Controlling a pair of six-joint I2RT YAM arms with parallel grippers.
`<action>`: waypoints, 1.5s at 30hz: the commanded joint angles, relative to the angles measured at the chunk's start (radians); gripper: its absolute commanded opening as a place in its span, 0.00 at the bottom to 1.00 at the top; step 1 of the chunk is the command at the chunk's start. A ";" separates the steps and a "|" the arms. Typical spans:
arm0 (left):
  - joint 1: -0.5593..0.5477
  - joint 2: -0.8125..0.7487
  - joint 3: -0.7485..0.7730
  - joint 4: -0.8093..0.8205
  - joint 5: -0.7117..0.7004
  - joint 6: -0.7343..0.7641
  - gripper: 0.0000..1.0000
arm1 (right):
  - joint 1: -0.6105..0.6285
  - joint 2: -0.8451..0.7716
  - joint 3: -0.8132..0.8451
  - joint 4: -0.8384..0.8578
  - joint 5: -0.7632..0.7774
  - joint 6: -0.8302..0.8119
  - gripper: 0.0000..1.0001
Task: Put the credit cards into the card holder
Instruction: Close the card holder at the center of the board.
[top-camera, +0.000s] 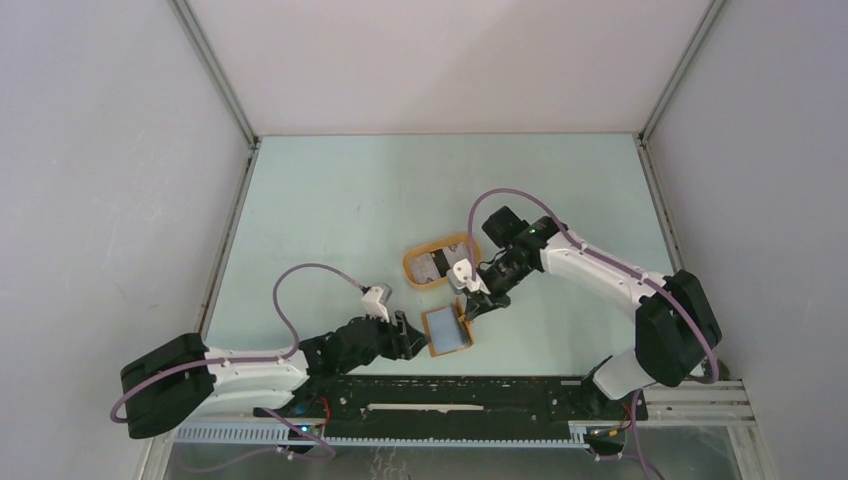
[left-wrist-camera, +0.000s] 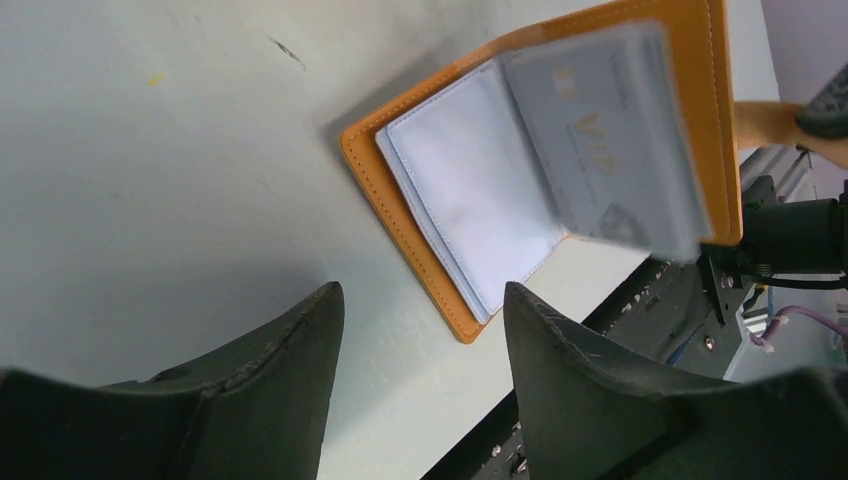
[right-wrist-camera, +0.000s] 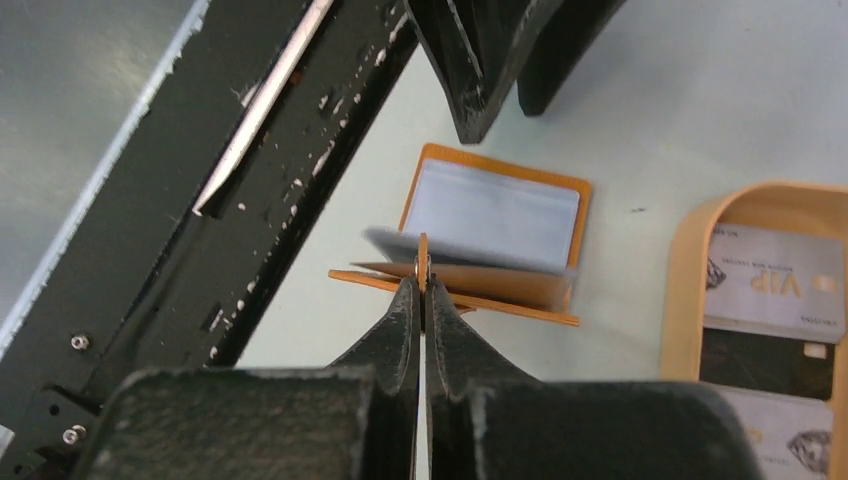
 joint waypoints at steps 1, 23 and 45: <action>0.014 0.064 0.034 0.012 0.023 -0.022 0.65 | 0.032 0.036 0.043 0.044 -0.052 0.151 0.00; 0.044 -0.282 -0.086 -0.154 -0.012 -0.104 0.49 | 0.186 0.329 0.198 0.375 0.095 0.848 0.06; 0.044 -0.573 -0.084 -0.347 0.052 -0.101 0.53 | 0.169 0.218 0.306 0.191 0.084 0.786 0.56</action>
